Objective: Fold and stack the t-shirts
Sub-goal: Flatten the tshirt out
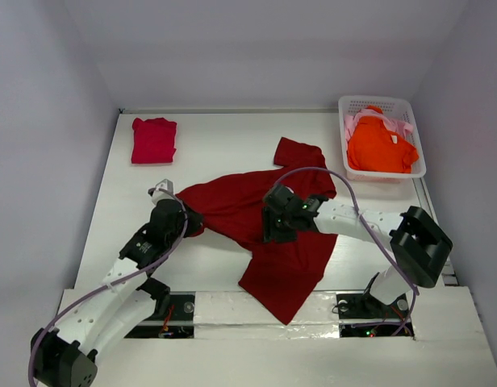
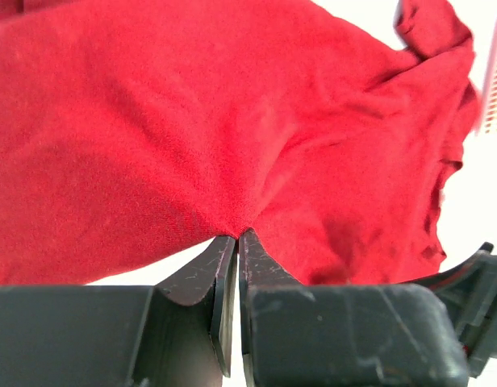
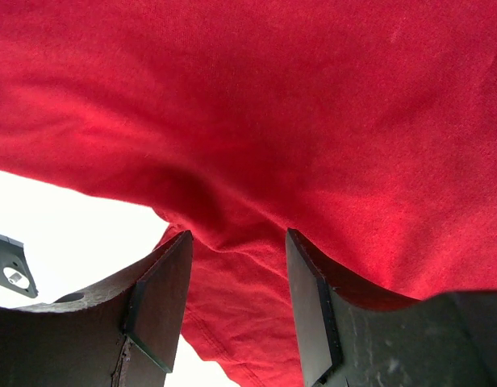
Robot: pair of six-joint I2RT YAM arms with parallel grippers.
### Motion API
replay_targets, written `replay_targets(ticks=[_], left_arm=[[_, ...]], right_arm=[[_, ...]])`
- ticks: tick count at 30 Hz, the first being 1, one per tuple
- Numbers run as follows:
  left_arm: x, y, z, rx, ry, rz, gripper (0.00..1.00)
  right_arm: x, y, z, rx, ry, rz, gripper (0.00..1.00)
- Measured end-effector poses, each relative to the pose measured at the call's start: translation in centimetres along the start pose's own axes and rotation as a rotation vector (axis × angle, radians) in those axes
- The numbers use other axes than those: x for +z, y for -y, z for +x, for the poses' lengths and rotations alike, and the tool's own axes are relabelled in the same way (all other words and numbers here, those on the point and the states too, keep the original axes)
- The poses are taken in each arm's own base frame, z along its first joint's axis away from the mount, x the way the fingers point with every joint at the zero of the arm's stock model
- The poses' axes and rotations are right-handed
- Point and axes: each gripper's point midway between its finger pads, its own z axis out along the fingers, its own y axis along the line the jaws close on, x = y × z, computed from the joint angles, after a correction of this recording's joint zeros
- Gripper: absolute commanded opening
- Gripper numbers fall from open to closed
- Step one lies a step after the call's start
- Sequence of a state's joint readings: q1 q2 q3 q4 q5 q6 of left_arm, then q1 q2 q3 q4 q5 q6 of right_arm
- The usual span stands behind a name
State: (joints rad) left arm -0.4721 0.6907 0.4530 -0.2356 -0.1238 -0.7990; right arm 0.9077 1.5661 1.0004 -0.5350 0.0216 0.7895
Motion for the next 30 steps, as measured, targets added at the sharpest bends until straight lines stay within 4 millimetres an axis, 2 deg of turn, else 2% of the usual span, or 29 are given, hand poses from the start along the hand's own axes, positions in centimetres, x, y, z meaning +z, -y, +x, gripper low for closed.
replay_targets(ticks=[5, 11, 14, 16, 28, 30], left_arm=[[-0.7, 1.1, -1.2, -0.001, 0.03, 0.028, 0.0], [-0.8, 1.4, -1.5, 0.009, 0.031, 0.03, 0.0], [-0.8, 1.4, -1.5, 0.013, 0.032, 0.03, 0.0], [-0.9, 1.4, -1.5, 0.014, 0.032, 0.03, 0.0], [-1.4, 0.9, -1.4, 0.023, 0.032, 0.018, 0.0], [-1.5, 0.8, -1.5, 0.034, 0.034, 0.02, 0.26]], right_arm=[[-0.1, -0.6, 0.3, -0.014, -0.002, -0.01, 0.56], [0.7, -0.9, 1.0, -0.026, -0.024, -0.001, 0.56], [1.8, -0.4, 1.9, -0.019, -0.041, 0.009, 0.56], [2.6, 0.7, 3.0, -0.013, -0.069, 0.034, 0.56], [3.0, -0.2, 3.0, 0.005, -0.073, -0.001, 0.56], [3.0, -0.2, 3.0, 0.006, -0.073, -0.001, 0.56]])
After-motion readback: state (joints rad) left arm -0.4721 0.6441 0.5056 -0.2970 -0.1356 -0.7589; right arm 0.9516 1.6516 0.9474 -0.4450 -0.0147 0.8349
